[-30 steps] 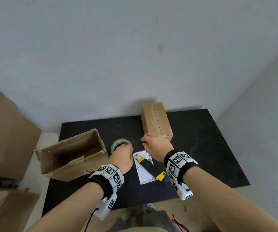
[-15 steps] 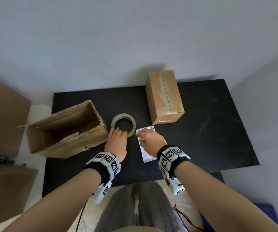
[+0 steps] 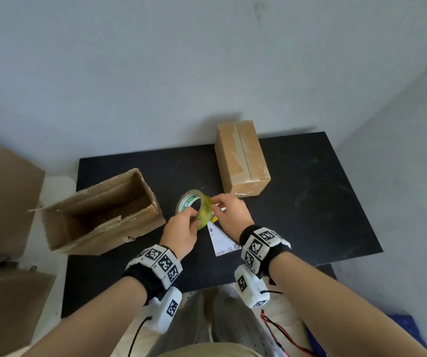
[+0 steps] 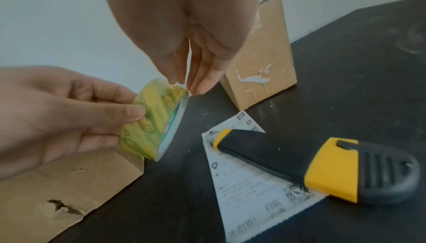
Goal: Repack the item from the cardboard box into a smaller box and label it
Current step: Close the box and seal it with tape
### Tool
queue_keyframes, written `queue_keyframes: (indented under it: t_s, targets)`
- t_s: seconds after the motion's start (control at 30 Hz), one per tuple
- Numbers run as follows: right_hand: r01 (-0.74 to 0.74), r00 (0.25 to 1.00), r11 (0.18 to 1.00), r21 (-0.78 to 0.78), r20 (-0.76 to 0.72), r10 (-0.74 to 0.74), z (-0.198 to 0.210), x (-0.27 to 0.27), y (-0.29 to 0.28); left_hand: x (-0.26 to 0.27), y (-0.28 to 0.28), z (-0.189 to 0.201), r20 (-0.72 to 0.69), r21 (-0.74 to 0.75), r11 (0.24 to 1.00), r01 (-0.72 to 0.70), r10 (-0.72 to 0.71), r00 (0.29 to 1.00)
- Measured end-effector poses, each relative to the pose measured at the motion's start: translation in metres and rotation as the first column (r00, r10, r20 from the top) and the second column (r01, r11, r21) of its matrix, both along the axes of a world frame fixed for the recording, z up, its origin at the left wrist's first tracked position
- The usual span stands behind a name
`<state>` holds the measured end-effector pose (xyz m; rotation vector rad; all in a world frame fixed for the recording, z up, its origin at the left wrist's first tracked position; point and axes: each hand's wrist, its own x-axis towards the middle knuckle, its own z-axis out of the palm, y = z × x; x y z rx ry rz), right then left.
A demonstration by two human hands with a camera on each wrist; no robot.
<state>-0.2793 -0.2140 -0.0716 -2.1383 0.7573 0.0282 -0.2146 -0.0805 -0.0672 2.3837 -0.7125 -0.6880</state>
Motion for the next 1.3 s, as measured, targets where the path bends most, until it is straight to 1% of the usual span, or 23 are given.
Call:
queue_keyframes:
  t_s: [0.13,0.2,0.3,0.4,0.47,0.57,0.63,0.7,0.77,0.83,0.9,1.0,1.1,1.2,1.3]
  targets:
    - [0.011,0.997,0.997,-0.070,0.076,-0.005,0.015,-0.002,0.006,-0.003,0.002,0.013,-0.039,-0.095,0.994,-0.062,0.059,0.997]
    - [0.034,0.993,0.996,-0.077,0.111,-0.025,0.022,-0.002,0.009,-0.001,0.005,0.019,-0.051,-0.143,0.987,-0.076,0.069,0.996]
    - [0.050,0.987,0.995,-0.088,0.157,-0.036,0.030,-0.003,0.014,0.000,0.009,0.025,-0.040,-0.182,0.981,-0.071,0.064,0.997]
    - [0.090,0.979,0.993,-0.073,0.192,-0.074,0.039,-0.002,0.016,0.000,0.014,0.030,-0.026,-0.229,0.973,-0.028,0.022,0.999]
    - [0.137,0.969,0.990,-0.023,0.211,-0.129,0.045,-0.002,0.015,0.000,0.018,0.033,-0.006,-0.229,0.973,0.011,-0.012,1.000]
    - [0.214,0.943,0.964,0.154,0.226,-0.246,0.055,-0.005,0.010,0.000,0.017,0.040,0.035,-0.163,0.985,0.060,-0.055,0.998]
    - [0.219,0.930,0.943,0.250,0.237,-0.279,0.063,-0.005,0.007,0.003,0.013,0.045,0.051,-0.122,0.992,0.042,-0.036,0.998]
    - [0.204,0.926,0.930,0.305,0.250,-0.285,0.072,-0.006,0.003,0.010,0.008,0.050,0.039,-0.091,0.996,0.007,-0.003,0.999]
    - [0.196,0.934,0.932,0.303,0.230,-0.272,0.077,-0.007,-0.002,0.017,0.004,0.052,0.011,-0.087,0.996,0.031,-0.030,0.999]
    - [0.166,0.962,0.952,0.257,0.170,-0.214,0.080,-0.010,-0.009,0.019,0.001,0.052,0.003,-0.108,0.988,0.107,-0.107,0.994]
    - [0.153,0.977,0.957,0.247,0.111,-0.184,0.081,-0.015,-0.016,0.018,-0.001,0.052,-0.009,-0.122,0.973,0.194,-0.197,0.980]
    - [0.195,0.971,0.923,0.333,0.070,-0.231,0.079,-0.017,-0.022,0.017,-0.004,0.049,-0.076,-0.122,0.950,0.288,-0.298,0.952]
    - [0.220,0.968,0.879,0.423,0.018,-0.251,0.076,-0.018,-0.026,0.013,-0.007,0.049,-0.134,-0.157,0.941,0.299,-0.321,0.938]
    - [0.223,0.972,0.863,0.454,-0.034,-0.233,0.074,-0.019,-0.034,0.011,-0.010,0.050,-0.180,-0.196,0.939,0.282,-0.317,0.931]
    - [0.209,0.976,0.857,0.472,-0.040,-0.216,0.070,-0.019,-0.044,0.011,-0.015,0.052,-0.248,-0.229,0.941,0.250,-0.305,0.920]
